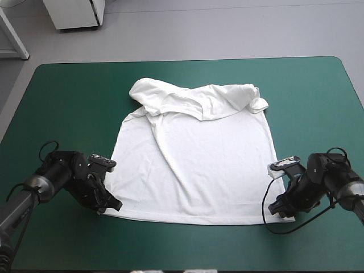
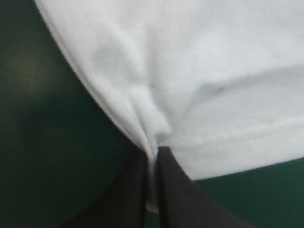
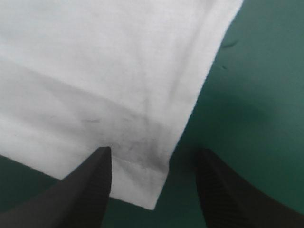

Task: Fold the cloth

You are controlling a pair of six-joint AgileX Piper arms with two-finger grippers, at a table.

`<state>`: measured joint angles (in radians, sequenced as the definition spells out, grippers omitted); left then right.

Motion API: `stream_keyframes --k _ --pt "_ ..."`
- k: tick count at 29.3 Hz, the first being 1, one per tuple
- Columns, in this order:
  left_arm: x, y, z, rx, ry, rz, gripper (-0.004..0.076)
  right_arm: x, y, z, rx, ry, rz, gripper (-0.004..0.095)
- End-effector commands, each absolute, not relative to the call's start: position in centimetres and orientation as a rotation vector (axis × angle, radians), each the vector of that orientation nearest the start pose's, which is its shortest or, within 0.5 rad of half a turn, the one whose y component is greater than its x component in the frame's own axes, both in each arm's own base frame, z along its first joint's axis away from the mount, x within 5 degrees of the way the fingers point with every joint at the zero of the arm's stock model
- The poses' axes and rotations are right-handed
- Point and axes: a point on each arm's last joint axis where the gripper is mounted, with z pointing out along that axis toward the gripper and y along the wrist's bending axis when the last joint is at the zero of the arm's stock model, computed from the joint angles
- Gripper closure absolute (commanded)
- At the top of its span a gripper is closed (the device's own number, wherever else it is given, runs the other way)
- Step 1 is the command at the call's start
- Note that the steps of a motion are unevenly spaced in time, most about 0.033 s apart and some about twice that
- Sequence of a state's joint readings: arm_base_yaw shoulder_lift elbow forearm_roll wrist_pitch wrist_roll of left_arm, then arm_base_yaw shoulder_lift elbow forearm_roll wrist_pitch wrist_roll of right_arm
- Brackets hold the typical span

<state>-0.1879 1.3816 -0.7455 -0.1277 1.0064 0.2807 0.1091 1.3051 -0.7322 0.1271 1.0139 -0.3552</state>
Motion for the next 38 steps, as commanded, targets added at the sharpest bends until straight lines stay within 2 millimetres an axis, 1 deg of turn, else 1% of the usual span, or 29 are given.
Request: stream_keyframes --k 1,3,6,10,14,18,20,23,26,28,30,33,36,37,38 --pt "21.1 -5.3 20.8 0.579 3.014 -0.210 0.0733 19.9 3.6 21.9 -0.604 2.980 0.209 0.0408" --pt "21.1 -5.3 20.8 0.579 3.014 -0.210 0.0733 19.6 3.6 21.5 -0.614 2.992 0.227 0.0455" --pt "21.1 -5.3 20.8 0.579 3.012 -0.210 0.0733 19.2 3.7 21.0 -0.624 3.005 0.256 0.0560" --pt "21.1 -5.3 20.8 0.578 3.010 -0.209 0.0733 19.3 3.9 20.5 -0.624 3.016 0.289 0.0648" --pt "21.2 -5.3 20.9 0.577 3.004 -0.209 0.0733 19.4 4.4 20.0 -0.616 3.051 0.385 0.0776" --pt "21.2 -5.3 20.9 0.576 3.000 -0.208 0.0733 19.3 5.1 19.1 -0.632 3.062 0.519 0.0912" --pt "21.3 -5.4 20.9 0.571 2.993 -0.209 0.0733 19.4 5.4 18.8 -0.602 3.073 0.566 0.0924" --pt "21.4 -5.4 21.0 0.571 2.987 -0.209 0.0733 19.6 5.7 18.7 -0.608 3.052 0.612 0.0924" --pt "21.7 -5.5 22.0 0.571 2.979 -0.225 0.0733 19.9 5.9 19.2 -0.606 3.031 0.635 0.0925" --pt "21.9 -5.6 23.1 0.577 2.962 -0.229 0.0733 20.4 6.0 20.0 -0.618 3.009 0.640 0.0925" --pt "22.1 -5.7 24.6 0.580 2.923 -0.229 0.0733 20.9 6.0 21.3 -0.636 2.968 0.632 0.0925" --pt "22.3 -5.9 27.5 0.571 2.837 -0.249 0.0733 22.1 6.2 24.2 -0.657 2.875 0.609 0.0925" --pt "22.0 -6.1 30.5 0.561 2.749 -0.283 0.0733 23.3 6.5 28.2 -0.668 2.770 0.592 0.0925" --pt "21.7 -6.1 31.9 0.564 2.718 -0.294 0.0733 23.6 6.5 29.6 -0.676 2.738 0.588 0.0925" --pt "21.4 -6.1 32.8 0.566 2.698 -0.305 0.0733 23.7 6.6 31.1 -0.681 2.704 0.582 0.0925"
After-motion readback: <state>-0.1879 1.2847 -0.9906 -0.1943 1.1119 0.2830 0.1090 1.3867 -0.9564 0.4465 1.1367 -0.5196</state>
